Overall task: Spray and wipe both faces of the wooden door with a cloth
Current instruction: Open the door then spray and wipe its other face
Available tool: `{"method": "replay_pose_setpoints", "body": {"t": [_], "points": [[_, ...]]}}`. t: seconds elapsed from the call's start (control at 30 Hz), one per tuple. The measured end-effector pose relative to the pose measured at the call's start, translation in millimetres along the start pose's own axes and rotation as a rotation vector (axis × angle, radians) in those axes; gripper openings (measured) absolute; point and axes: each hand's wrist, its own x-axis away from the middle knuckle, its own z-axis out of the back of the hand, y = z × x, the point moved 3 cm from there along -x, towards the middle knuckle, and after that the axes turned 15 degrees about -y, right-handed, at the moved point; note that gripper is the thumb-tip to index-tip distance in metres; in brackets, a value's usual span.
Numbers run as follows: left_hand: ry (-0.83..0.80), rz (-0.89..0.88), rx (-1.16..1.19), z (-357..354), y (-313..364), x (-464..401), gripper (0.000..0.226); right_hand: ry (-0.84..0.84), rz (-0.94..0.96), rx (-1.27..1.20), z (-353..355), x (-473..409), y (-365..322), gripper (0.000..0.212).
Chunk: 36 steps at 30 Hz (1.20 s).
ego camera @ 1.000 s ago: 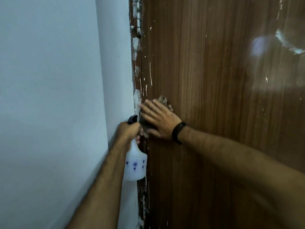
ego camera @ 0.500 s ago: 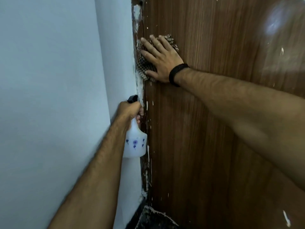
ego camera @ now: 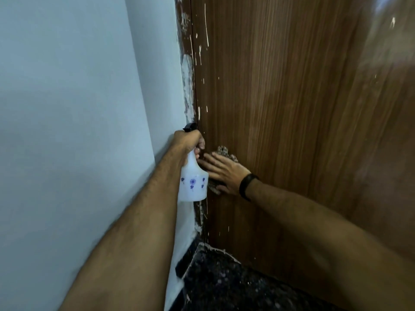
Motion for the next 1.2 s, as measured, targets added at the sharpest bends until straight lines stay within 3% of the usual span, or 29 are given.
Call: {"method": "replay_pose_setpoints", "body": {"t": [0.2,0.37,0.5,0.83,0.97,1.07,1.2], "points": [[-0.173,0.101,-0.037,-11,-68,7,0.018,-0.039,0.054,0.025,-19,24,-12,0.074],[-0.173,0.129,-0.008,-7,-105,-4,0.027,0.219,-0.263,-0.116,28,14,66,0.072],[-0.152,0.188,-0.045,-13,-123,-14,0.022,0.245,-0.303,-0.081,16,18,47,0.075],[-0.330,0.351,-0.106,-32,-188,-20,0.018,-0.008,0.029,-0.066,-88,73,-110,0.078],[-0.431,0.479,-0.134,-46,-213,-15,0.023,-0.007,0.035,-0.072,-89,69,-105,0.078],[-0.462,0.503,-0.172,-53,-217,-23,0.019,0.090,-0.088,-0.064,-71,52,-76,0.077],[-0.471,0.522,-0.168,-57,-212,-26,0.015,0.118,-0.113,-0.045,-61,42,-66,0.072]]}}
